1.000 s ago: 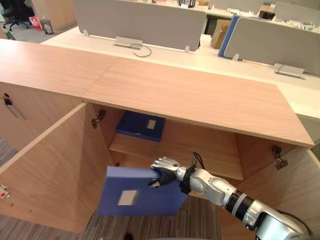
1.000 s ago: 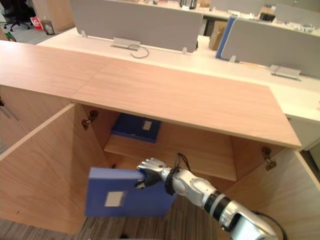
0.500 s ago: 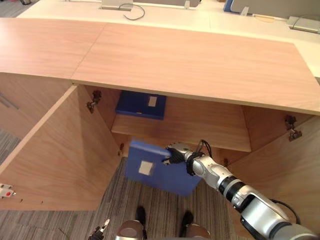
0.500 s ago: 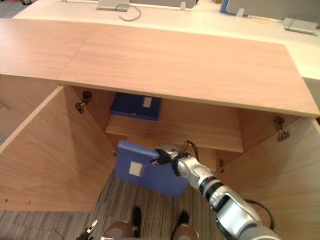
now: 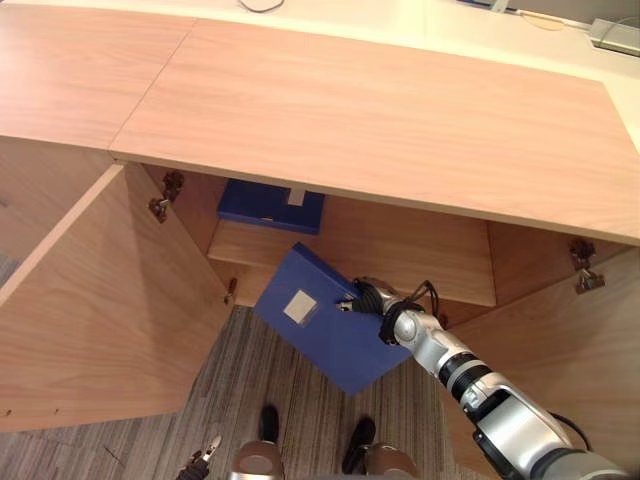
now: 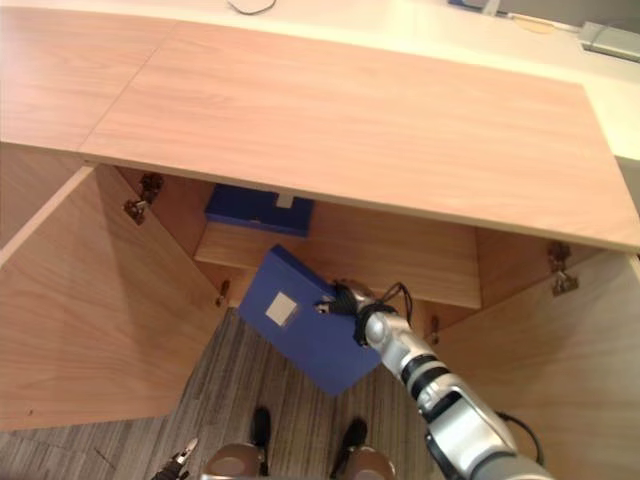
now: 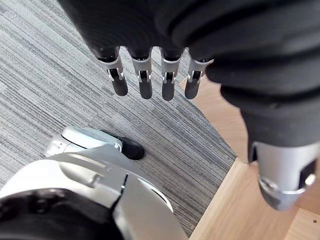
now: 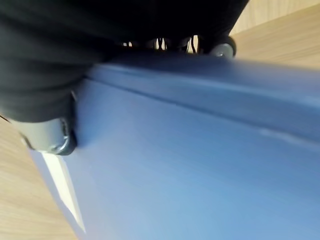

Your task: Walk over to the cabinet, pick up the folder, carry it to the office cabinet, place the folder inside the office cabinet, then close the office cabinet door

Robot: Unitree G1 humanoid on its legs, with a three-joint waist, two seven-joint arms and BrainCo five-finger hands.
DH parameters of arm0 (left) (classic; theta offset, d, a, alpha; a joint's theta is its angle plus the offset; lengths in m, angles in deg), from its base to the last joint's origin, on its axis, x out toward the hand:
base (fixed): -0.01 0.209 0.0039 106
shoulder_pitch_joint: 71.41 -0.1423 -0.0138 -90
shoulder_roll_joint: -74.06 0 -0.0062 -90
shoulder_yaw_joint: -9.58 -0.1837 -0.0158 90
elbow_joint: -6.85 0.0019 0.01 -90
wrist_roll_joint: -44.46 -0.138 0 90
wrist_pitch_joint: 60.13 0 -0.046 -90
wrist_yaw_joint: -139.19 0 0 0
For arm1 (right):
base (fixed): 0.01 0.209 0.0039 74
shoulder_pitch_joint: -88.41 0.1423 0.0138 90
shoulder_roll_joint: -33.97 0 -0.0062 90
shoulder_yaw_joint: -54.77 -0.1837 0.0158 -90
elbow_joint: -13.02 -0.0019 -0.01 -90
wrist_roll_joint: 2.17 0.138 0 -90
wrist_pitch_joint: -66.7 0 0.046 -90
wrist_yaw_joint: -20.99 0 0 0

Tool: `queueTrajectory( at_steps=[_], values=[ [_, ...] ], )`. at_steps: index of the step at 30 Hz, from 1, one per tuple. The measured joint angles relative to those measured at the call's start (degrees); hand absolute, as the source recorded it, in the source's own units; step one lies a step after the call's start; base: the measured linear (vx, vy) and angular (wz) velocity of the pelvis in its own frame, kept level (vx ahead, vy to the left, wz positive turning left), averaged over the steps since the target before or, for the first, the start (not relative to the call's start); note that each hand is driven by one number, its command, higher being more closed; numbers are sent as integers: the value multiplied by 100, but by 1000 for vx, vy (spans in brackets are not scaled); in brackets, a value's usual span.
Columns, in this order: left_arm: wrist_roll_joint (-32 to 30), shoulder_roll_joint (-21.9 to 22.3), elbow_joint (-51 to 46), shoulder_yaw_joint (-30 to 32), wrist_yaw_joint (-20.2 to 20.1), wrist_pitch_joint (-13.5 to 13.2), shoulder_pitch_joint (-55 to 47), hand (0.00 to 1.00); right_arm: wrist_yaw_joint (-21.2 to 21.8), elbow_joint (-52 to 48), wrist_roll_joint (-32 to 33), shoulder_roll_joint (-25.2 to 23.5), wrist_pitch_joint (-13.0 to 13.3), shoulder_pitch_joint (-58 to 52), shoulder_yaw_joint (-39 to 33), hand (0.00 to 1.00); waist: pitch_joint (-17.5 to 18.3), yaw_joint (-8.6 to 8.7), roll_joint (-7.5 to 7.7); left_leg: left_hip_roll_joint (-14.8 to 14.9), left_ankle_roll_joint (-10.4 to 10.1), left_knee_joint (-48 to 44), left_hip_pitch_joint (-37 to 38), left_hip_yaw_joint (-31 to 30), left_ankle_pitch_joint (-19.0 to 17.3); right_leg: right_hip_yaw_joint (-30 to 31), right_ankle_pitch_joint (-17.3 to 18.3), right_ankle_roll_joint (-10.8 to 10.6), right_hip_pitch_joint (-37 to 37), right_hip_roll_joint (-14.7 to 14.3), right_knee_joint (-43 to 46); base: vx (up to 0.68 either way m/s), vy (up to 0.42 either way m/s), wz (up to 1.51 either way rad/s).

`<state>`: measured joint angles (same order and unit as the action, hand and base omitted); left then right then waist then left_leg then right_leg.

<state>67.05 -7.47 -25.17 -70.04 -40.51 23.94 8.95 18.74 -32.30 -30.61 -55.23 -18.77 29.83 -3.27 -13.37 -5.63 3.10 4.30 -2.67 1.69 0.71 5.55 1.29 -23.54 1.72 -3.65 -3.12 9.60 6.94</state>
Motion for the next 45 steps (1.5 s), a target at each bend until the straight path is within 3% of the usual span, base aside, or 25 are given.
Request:
queueTrajectory(
  at_steps=[1, 2, 4, 7, 9, 10, 11, 12, 13, 18, 20, 22, 26, 32, 35, 41, 45],
  values=[
    [3, 5, -42, -5, 11, 1, 37, 0, 0, 3, 39, -20, -1, -40, -108, 100, 10, -6, 5, 44, -5, -268, -126, -27, -156, -39, 35, 0, 27, -25, -17, 107, -95, 22],
    [65, 32, -184, -22, 34, 1, 62, 0, -29, 3, 166, -39, -9, -60, -225, 100, 63, -13, -40, 200, 23, -1214, -546, -26, -649, -139, 109, 26, 147, -135, -31, 171, -96, 9],
    [138, 30, -260, -33, 52, 7, 135, 0, -89, 8, 320, -36, -23, -77, -341, 100, 88, -14, -83, 467, 112, -2319, -964, 92, -1010, -199, 138, 39, 328, -313, -60, 235, -115, 5],
    [248, -13, -312, -66, 62, 11, 263, 0, -169, 121, 434, 32, -115, -136, -359, 100, 85, -51, -56, 847, 108, -4081, -1562, 496, -1112, -278, 203, 148, 881, -386, -199, 192, -61, 23],
    [248, 19, -344, -130, 59, 16, 258, 0, -234, 187, 484, 108, -149, -147, -442, 100, 140, -108, -113, 790, 97, -3932, -1851, 647, -1385, -280, 243, 148, 1062, -310, -232, 209, 67, -7],
    [248, 54, -346, -132, 57, 28, 244, 0, -239, 182, 498, 103, -150, -152, -571, 100, 183, -132, -216, 746, 135, -3325, -1978, 649, -1229, -261, 313, 46, 1056, -295, -185, 225, 196, -24],
    [247, 108, -342, -135, 56, 34, 216, 0, -244, 164, 530, 129, -149, -151, -607, 100, 199, -150, -377, 796, 147, -2748, -1980, 609, -453, -223, 442, -131, 1066, -359, -114, 238, 261, -18],
    [242, 83, -298, -143, 48, 49, 283, 0, -295, 185, 553, 37, -182, -218, -762, 100, 130, -203, -236, 699, 138, -2793, -1976, 652, -480, -138, 587, -279, 1084, -262, -57, 179, 214, -8],
    [236, 56, -296, -147, 47, 46, 280, 0, -278, 217, 571, -21, -187, -235, -804, 100, 148, -221, -181, 604, 129, -2706, -1936, 648, -478, -136, 589, -282, 1011, -184, -78, 122, 162, 4],
    [32, 52, -209, -14, 39, 64, 86, 0, -275, 216, 670, -375, -84, -249, -815, 100, 179, -306, -174, 284, 164, -2020, -1331, 765, -312, -15, 564, -286, 1260, 17, -243, 39, 20, -6],
    [-104, 102, -209, 15, 32, 73, 32, 0, -277, 213, 712, -421, -54, -277, -840, 100, 226, -289, -159, 129, 133, -1061, -983, 783, 229, 27, 521, -321, 1169, 44, -253, -26, -82, -5],
    [-192, 155, -208, 35, 27, 91, -18, 0, -269, 215, 748, -476, -58, -430, -1024, 100, 251, -276, -161, 93, 112, -509, -752, 783, 504, 45, 518, -316, 1120, 20, -242, -48, -63, -9],
    [-261, 155, -211, 82, 12, 106, -180, 0, -297, 217, 1826, -667, -100, -933, -1641, 100, 378, -170, -153, 7, 120, 328, -410, 883, 907, 206, 508, -308, 966, 12, -193, -24, 10, -17],
    [-281, 145, -224, 188, 5, 116, -192, 0, -418, -117, 3948, -991, -20, -1114, -2618, 100, 394, -101, -153, -68, 130, 332, -328, 977, 888, 331, 482, -331, 968, 80, -224, -16, 25, -10],
    [-283, 151, -222, 302, 5, 158, -275, 0, -467, -362, 5266, -1186, 255, -1139, -3249, 100, 421, -89, -169, -69, 138, 334, -287, 976, 878, 337, 481, -330, 1021, 73, -256, 0, 0, 0],
    [-282, 158, -219, 426, 44, 216, -367, 0, -818, -542, 7953, -1533, 1070, -1137, -4810, 100, 472, -141, -216, -84, 135, 334, -290, 963, 865, 330, 472, -335, 1044, 70, -342, 0, 0, 0],
    [-274, 164, -243, 426, 53, 239, -369, 0, -1104, -542, 8728, -1544, 1425, -1050, -5361, 100, 443, -155, -263, -88, 134, 331, -373, 918, 863, 312, 438, -340, 1007, 51, -392, 0, 0, 0]
  ],
)
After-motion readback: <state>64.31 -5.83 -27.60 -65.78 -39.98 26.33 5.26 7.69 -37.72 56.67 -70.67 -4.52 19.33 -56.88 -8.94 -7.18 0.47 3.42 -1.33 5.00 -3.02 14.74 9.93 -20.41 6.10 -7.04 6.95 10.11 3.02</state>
